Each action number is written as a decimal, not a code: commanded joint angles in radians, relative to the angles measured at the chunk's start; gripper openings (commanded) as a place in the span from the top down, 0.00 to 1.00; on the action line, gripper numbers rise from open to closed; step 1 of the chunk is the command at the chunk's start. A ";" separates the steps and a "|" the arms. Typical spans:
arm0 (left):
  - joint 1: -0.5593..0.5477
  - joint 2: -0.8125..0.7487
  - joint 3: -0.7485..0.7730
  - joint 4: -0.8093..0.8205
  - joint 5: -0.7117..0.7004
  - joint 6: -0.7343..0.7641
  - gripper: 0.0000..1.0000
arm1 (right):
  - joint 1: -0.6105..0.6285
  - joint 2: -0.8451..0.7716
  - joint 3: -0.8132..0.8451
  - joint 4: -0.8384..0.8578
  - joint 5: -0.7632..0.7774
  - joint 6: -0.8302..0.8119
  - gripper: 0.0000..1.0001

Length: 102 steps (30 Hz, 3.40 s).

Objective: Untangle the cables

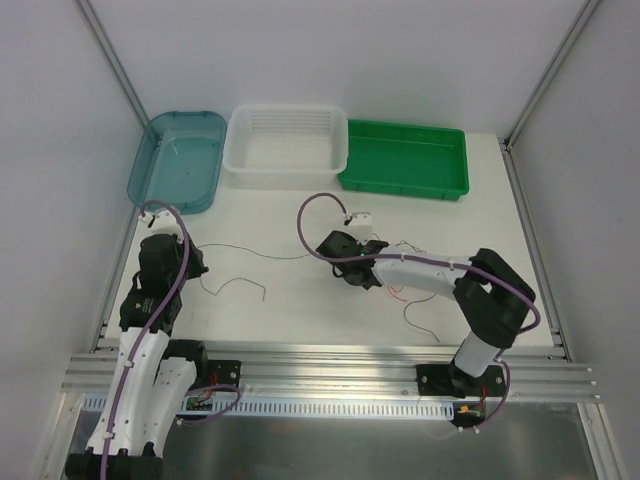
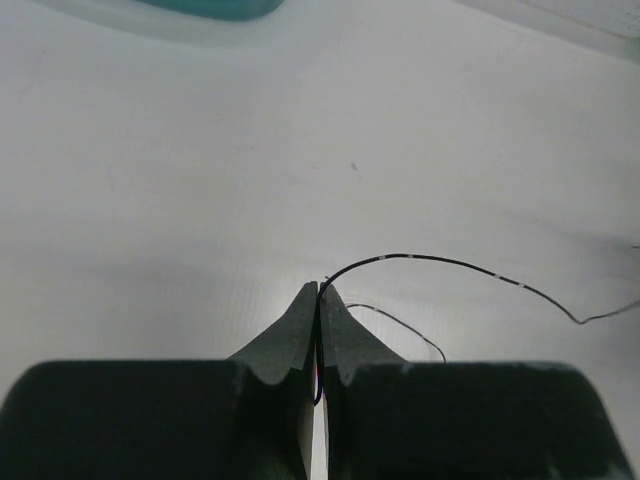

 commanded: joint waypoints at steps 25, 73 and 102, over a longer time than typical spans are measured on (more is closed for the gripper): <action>0.592 0.513 0.312 -0.094 -0.005 -0.369 1.00 | -0.963 -0.714 0.463 -0.446 -0.457 -0.408 0.99; -0.688 0.757 0.421 0.335 0.315 0.295 0.01 | -0.403 -0.617 0.196 -0.291 -0.872 -0.364 0.99; -0.727 0.989 0.401 0.521 0.530 0.160 1.00 | -0.393 -0.669 0.026 -0.239 -0.772 -0.310 0.99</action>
